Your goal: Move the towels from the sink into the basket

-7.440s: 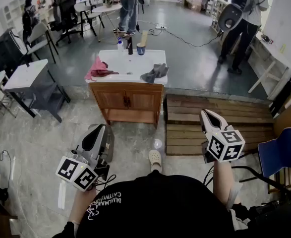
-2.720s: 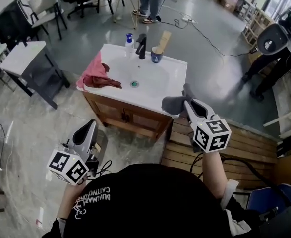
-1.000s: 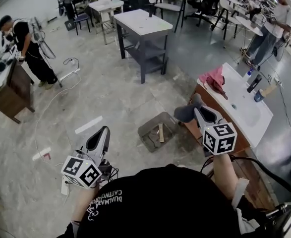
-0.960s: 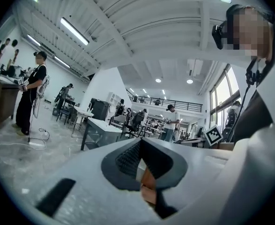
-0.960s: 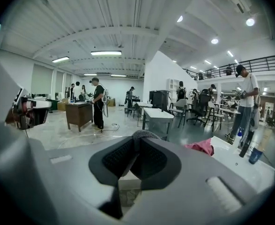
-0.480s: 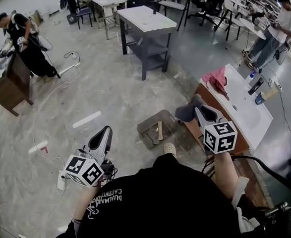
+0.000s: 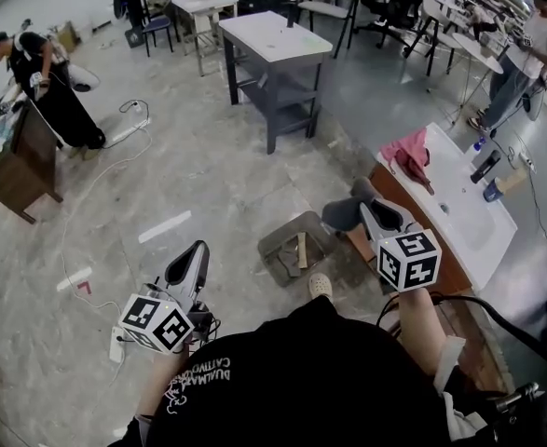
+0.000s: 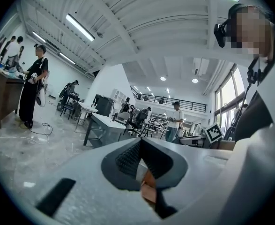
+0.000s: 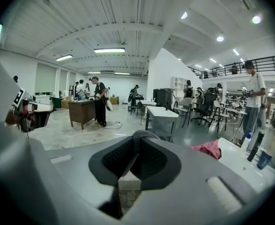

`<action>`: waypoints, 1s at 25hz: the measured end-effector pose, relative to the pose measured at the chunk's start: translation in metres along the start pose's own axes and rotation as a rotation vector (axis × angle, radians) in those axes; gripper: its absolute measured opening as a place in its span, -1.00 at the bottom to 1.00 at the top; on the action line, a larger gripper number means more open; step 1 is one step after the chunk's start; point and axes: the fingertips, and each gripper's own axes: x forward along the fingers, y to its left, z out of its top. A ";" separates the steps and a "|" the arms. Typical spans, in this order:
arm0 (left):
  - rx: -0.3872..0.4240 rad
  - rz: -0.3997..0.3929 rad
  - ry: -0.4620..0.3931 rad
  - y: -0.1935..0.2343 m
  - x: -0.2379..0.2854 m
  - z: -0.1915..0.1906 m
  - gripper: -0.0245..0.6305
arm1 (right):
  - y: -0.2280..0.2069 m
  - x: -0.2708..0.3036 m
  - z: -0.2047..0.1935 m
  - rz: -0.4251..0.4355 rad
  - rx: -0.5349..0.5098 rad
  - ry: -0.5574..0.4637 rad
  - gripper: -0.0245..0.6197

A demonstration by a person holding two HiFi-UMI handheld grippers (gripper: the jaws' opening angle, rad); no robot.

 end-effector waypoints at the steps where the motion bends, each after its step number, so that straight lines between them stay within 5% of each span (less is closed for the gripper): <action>1: 0.002 -0.003 0.000 0.000 0.006 0.002 -0.92 | -0.004 0.003 0.001 -0.001 0.002 0.000 -0.76; 25: -0.027 0.144 -0.017 0.033 0.174 0.016 -0.92 | -0.128 0.170 0.035 0.161 -0.035 0.048 -0.75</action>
